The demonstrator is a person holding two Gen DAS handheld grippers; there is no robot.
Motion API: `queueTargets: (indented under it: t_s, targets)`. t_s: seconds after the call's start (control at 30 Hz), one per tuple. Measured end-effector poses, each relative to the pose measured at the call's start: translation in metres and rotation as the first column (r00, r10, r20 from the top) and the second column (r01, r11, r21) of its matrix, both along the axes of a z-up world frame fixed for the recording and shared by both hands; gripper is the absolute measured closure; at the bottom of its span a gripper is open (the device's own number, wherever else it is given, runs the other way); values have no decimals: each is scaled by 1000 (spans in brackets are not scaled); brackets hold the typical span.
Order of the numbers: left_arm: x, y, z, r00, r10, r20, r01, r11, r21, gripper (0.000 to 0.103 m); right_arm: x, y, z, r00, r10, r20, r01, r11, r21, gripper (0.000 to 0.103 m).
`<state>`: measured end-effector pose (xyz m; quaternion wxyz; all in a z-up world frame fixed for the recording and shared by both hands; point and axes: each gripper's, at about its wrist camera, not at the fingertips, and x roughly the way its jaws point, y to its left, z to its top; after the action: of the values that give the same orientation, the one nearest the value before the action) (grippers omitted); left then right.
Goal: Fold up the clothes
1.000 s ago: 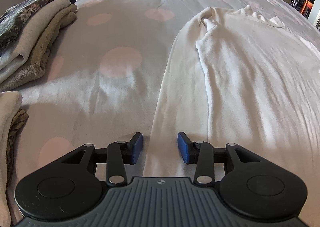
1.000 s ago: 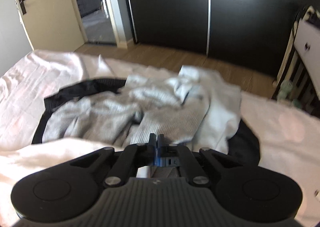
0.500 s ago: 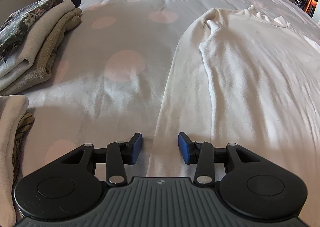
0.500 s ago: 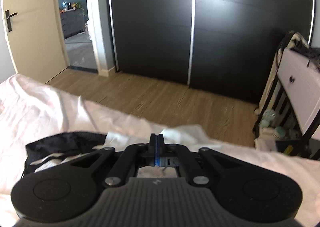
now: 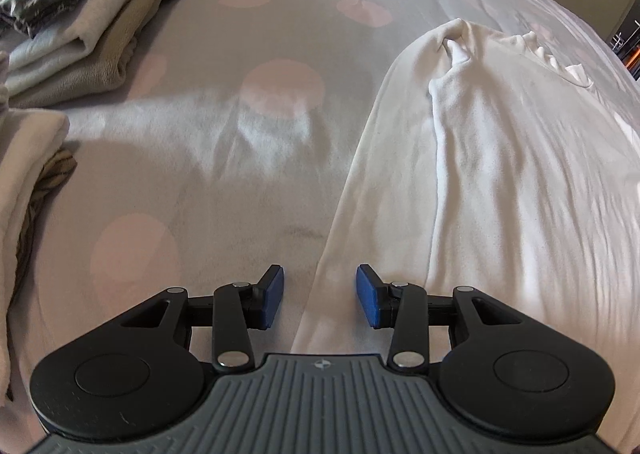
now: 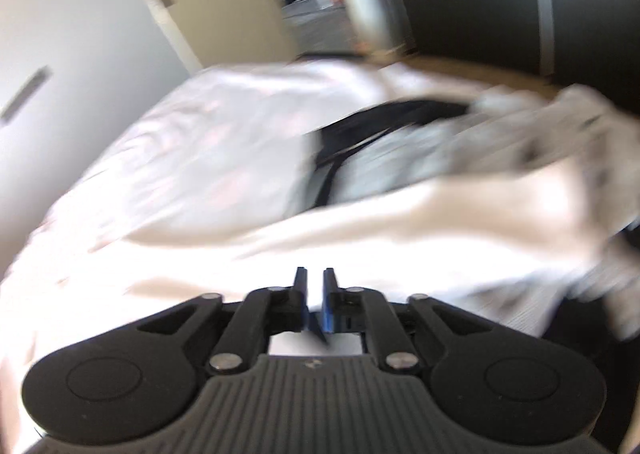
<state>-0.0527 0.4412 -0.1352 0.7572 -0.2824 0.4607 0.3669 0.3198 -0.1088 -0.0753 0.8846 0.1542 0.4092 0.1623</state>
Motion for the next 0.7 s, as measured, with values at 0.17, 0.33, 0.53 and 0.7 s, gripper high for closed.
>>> queueTargets:
  t_s: [0.17, 0.33, 0.53, 0.7]
  targets:
    - [-9, 1, -2, 1000, 14, 9, -13, 998, -54, 65, -51, 79, -5, 989, 147, -31, -144, 987, 77, 75]
    - [-16, 2, -5, 1000, 18, 20, -16, 995, -94, 69, -96, 132, -18, 971, 237, -23, -236, 970, 55, 67]
    - [-25, 5, 3, 994, 46, 94, -37, 995, -92, 100, -118, 144, -33, 964, 266, -13, -265, 964, 33, 56]
    - [-33, 9, 15, 981, 77, 179, -65, 995, -74, 101, -111, 143, -43, 969, 242, -41, -240, 969, 51, 56]
